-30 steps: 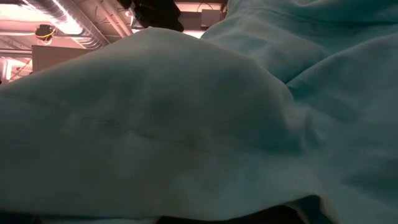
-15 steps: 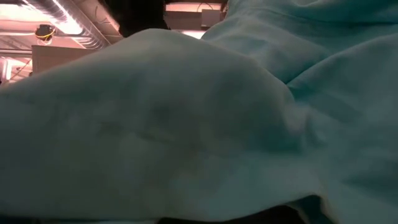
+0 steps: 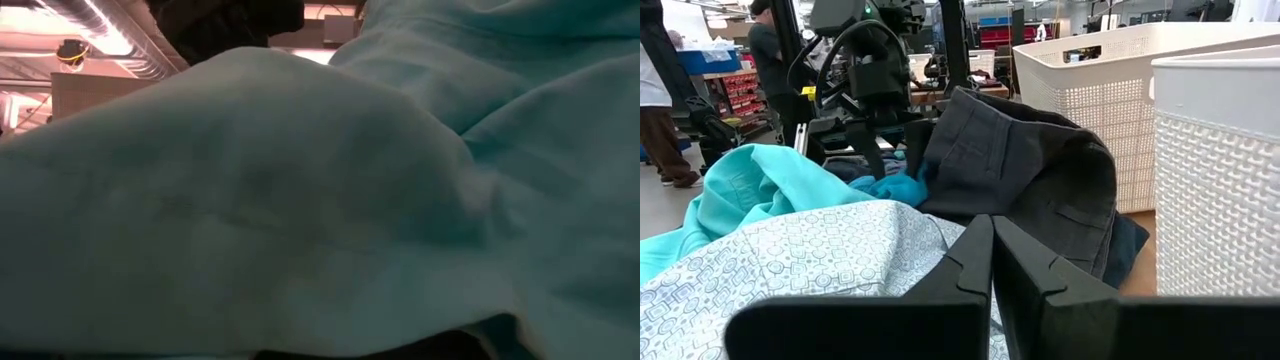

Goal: Sort clothes
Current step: Put the blue shorts into the left white laundry bin

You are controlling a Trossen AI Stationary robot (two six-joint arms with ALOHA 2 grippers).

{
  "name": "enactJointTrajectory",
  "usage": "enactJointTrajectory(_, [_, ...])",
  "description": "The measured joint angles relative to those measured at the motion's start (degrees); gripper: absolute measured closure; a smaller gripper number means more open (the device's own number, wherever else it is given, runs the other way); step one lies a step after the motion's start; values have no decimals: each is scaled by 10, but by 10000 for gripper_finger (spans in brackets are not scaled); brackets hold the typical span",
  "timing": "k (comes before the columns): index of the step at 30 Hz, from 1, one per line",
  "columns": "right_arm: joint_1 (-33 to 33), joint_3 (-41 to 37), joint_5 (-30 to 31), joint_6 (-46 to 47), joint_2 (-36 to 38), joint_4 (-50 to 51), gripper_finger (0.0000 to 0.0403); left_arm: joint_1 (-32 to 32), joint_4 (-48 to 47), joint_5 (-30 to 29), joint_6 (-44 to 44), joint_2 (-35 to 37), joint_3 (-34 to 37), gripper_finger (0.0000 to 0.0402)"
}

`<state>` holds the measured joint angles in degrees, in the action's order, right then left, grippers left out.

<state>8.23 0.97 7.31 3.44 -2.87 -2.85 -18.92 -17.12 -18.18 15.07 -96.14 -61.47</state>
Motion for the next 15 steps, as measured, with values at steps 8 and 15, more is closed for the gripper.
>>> enactJointTrajectory(8, [0, 0, 0, 0, 0, 0, 389, -8, -5, 15, -16, 16, 0, 391])
enactJointTrajectory(15, [0, 0, 7, 0, 0, -1, 389, -15, -4, 17, -19, 87, 0, 388])
